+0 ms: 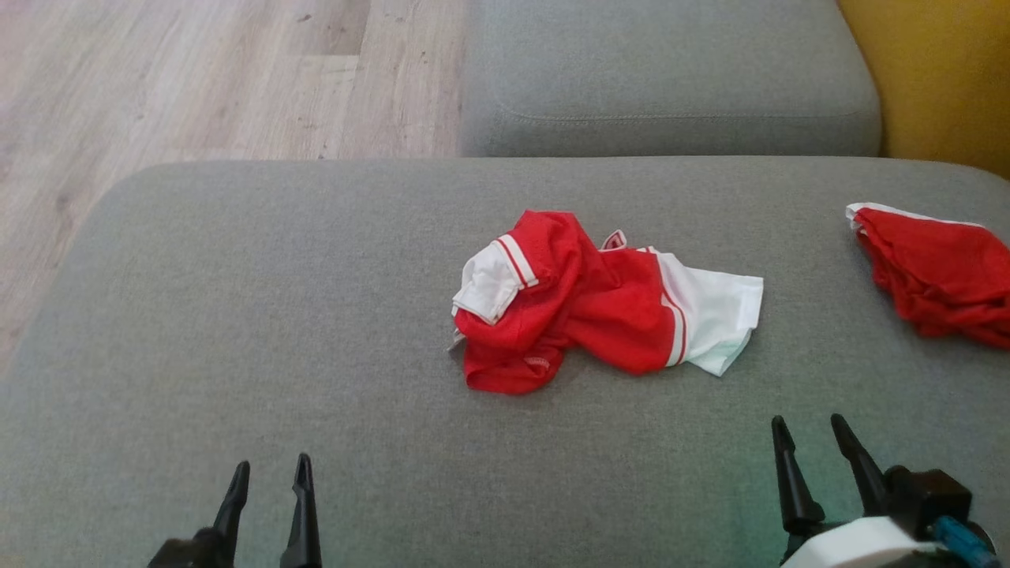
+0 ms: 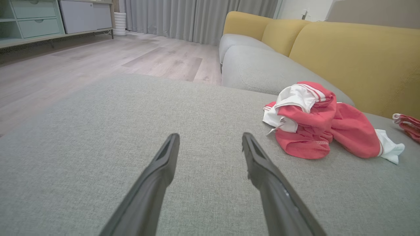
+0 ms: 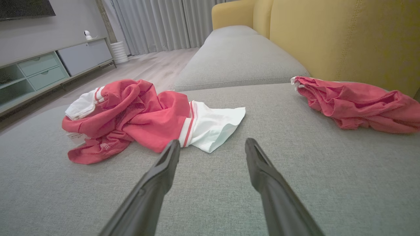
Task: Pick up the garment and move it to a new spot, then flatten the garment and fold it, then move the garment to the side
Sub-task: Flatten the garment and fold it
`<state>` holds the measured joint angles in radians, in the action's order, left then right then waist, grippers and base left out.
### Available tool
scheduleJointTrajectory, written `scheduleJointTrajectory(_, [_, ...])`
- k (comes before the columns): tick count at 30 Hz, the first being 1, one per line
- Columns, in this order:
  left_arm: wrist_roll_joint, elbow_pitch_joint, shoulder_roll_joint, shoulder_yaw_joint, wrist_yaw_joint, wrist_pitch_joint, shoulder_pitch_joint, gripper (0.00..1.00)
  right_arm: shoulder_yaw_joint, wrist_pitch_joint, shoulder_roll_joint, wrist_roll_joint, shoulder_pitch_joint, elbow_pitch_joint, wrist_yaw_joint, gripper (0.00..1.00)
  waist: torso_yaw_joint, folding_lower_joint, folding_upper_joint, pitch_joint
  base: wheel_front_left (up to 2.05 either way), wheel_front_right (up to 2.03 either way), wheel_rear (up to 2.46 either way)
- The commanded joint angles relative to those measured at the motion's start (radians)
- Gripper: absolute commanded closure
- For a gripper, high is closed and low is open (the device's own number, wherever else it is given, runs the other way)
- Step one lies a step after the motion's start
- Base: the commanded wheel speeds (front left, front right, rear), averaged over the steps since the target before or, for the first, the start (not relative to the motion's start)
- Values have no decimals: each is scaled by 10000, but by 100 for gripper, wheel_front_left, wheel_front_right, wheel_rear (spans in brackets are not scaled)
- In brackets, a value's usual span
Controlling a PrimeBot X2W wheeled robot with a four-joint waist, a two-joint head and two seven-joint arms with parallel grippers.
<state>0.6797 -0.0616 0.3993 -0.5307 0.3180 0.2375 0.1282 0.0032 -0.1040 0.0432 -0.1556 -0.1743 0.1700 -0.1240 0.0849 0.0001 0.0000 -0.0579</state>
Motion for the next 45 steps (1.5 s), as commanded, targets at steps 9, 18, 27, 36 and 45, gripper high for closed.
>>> scheduleJointTrajectory(9, [-74, 300, 92, 199, 10, 25, -720, 0, -568, 718, 70, 707, 1659, -269, -67, 0, 415, -1, 0, 438, 0, 0, 0])
scheduleJointTrajectory(18, [-240, 128, -140, -6, -236, 55, -1366, 0, -1812, 2695, 70, 2061, 4268, 1461, -67, 0, 1116, -1, 0, 1370, 0, 0, 0])
scheduleJointTrajectory(27, [-358, -92, -353, -38, -355, 114, -1836, 0, -3115, 3826, 167, 2495, 5718, 3843, -67, 0, 1775, -1, 0, 1960, 0, 0, 0])
scheduleJointTrajectory(36, [-413, -304, -444, 8, -420, 166, -1925, 0, -3259, 4070, 115, 1697, 6198, 5422, -67, 100, 1814, -1, 0, 1988, 0, 0, 0])
scheduleJointTrajectory(45, [-444, -365, -391, -37, -391, 152, -1869, 0, -2901, 2627, 356, 1227, 6963, 5281, -67, 100, 1444, -1, 0, 1477, 0, 0, 0])
